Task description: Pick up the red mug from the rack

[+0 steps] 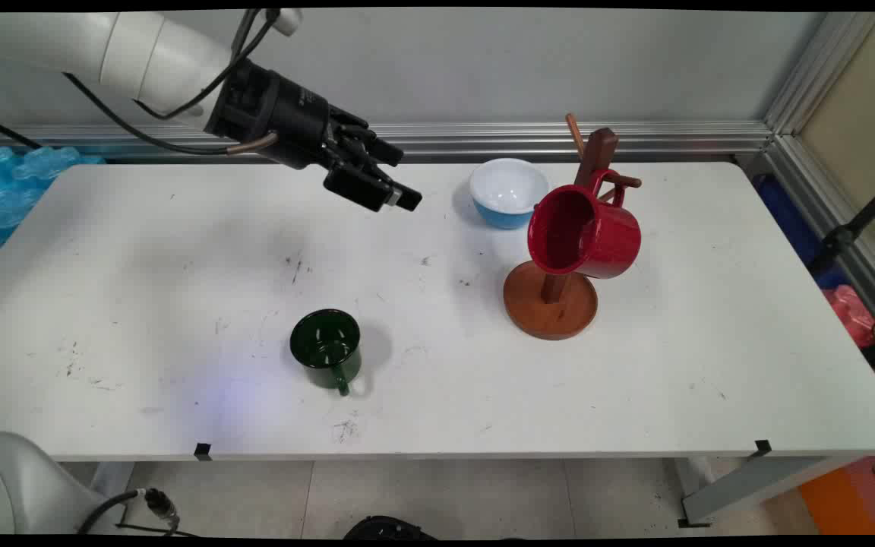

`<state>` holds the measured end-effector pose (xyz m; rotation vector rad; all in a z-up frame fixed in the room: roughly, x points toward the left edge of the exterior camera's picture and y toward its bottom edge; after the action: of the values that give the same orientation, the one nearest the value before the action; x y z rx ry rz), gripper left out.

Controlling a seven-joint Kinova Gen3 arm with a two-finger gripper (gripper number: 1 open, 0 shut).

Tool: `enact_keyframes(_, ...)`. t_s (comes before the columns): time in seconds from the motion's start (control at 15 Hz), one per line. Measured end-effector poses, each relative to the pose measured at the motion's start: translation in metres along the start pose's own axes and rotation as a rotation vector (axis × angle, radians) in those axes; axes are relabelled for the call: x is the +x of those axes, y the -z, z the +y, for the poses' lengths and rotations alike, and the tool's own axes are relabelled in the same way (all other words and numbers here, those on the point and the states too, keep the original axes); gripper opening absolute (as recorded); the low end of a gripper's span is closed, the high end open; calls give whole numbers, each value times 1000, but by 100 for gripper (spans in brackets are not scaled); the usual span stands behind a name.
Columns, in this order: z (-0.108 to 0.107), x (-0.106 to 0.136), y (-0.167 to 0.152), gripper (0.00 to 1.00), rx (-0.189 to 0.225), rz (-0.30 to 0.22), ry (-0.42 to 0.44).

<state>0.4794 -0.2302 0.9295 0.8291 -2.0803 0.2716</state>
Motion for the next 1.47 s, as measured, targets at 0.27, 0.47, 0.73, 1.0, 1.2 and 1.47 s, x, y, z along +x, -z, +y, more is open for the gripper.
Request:
enact_keyframes(0.27, 11, 8, -5, 100, 19, 1, 31)
enact_keyframes(0.47, 26, 15, -11, 100, 10, 0, 55)
enact_keyframes(0.73, 46, 24, -18, 100, -18, -6, 70)
enact_keyframes(1.0, 69, 31, -25, 100, -51, -13, 81)
enact_keyframes(1.2, 88, 39, -33, 100, -76, -14, 96)
enact_keyframes(1.47, 109, 51, -50, 100, -98, -6, 123)
